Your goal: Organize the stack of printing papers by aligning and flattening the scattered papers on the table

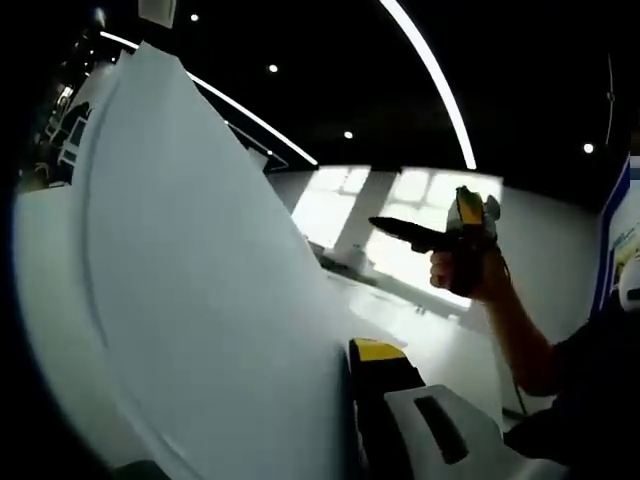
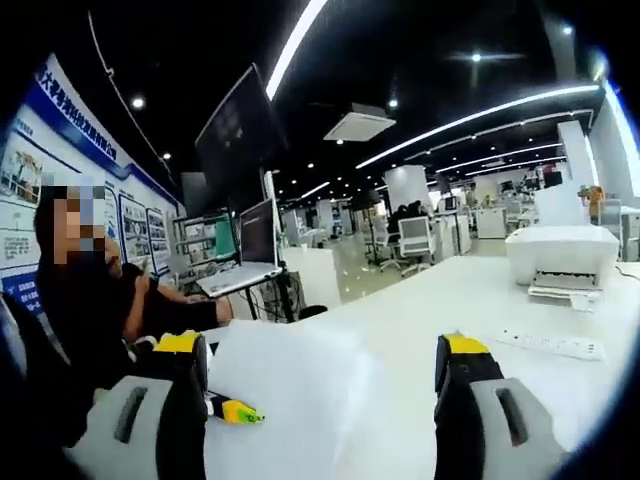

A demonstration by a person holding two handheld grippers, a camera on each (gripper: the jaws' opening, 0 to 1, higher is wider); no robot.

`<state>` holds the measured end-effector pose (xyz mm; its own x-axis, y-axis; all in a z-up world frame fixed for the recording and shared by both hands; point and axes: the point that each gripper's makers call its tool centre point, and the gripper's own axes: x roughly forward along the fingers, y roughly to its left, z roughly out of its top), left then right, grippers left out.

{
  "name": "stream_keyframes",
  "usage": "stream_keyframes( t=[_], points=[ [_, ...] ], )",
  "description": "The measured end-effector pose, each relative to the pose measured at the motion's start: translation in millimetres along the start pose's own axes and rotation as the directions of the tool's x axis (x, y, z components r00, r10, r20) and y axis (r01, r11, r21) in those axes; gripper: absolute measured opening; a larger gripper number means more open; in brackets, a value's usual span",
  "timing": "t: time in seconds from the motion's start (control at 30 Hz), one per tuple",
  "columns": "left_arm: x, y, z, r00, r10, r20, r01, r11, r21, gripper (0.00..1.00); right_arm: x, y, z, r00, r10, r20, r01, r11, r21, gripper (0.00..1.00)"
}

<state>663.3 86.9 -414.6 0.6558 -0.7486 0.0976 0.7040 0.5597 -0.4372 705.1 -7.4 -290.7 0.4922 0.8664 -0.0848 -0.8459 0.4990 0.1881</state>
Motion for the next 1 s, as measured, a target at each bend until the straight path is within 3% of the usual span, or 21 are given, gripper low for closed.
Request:
stream_keyframes(
  t=[0.37,0.7,1.0],
  points=[
    [0,-1.8,-1.3,1.000,-0.001,-0.003,0.001,1.000,-0.004,0.11,-44,4,-8.7,0.995,-0.052,0.083,0.049,0.998,0.043,0.90],
    [0,-1.7,-1.6,1.000,0.000,-0.002,0.000,1.000,-0.004,0.11,-65,-1,-5.6,0.992,-0.092,0.090,0.089,0.995,0.033,0.90],
    [0,-1.6,-1.5,1.000,-0.001,0.000,0.001,1.000,-0.009,0.11,-78,-6,-14.6,0.989,-0.113,0.091,0.111,0.993,0.032,0.90]
  ],
)
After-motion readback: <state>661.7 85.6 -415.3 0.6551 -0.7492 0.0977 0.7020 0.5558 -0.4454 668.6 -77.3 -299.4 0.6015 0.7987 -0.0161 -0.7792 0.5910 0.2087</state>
